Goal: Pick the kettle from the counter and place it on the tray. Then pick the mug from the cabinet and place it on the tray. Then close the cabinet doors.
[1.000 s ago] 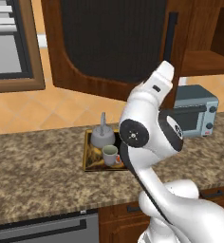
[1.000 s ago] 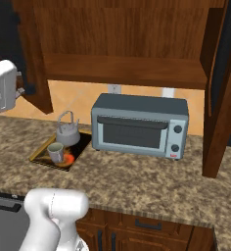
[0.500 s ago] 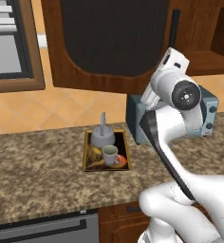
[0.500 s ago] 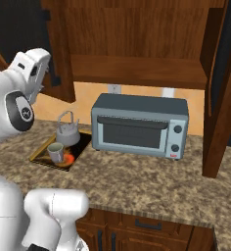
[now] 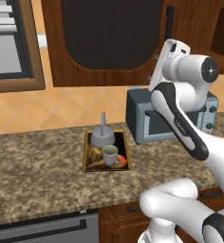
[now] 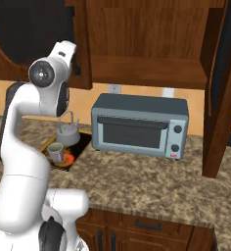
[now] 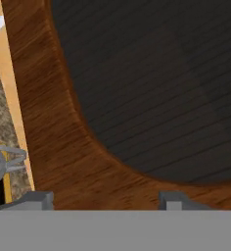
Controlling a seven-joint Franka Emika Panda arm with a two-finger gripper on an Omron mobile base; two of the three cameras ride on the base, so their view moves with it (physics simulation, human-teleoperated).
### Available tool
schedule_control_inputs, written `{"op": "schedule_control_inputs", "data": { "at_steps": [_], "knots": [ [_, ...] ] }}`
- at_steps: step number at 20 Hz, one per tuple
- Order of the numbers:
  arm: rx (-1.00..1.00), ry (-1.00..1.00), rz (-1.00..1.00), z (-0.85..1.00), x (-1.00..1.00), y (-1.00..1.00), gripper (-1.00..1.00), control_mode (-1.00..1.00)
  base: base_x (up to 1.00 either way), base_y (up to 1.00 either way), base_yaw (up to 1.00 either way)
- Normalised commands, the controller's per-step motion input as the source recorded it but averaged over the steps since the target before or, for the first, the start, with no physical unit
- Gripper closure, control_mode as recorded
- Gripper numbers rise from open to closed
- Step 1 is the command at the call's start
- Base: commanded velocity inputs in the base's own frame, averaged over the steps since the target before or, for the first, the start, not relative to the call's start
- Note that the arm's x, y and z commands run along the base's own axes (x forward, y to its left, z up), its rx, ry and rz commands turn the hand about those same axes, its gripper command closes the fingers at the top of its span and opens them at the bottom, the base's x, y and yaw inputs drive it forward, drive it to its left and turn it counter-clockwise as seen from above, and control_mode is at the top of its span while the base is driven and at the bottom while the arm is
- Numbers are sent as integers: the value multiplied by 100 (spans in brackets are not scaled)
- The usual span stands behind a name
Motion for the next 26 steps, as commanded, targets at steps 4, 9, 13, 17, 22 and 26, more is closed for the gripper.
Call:
{"op": "schedule_control_inputs", "data": {
  "at_steps": [4,9,13,17,22,26],
  "knots": [
    [0,3,13,-6,74,-4,-100,-100,0,0,0],
    [-9,10,4,-1,42,5,-100,-100,0,0,0],
    [-15,5,2,0,17,9,-100,-100,0,0,0],
    [-15,8,3,-15,41,13,-100,-100,0,0,0],
    [-11,5,9,-11,53,17,-100,-100,0,0,0],
    [-3,14,23,-1,20,39,-100,-100,0,0,0]
  ]
}}
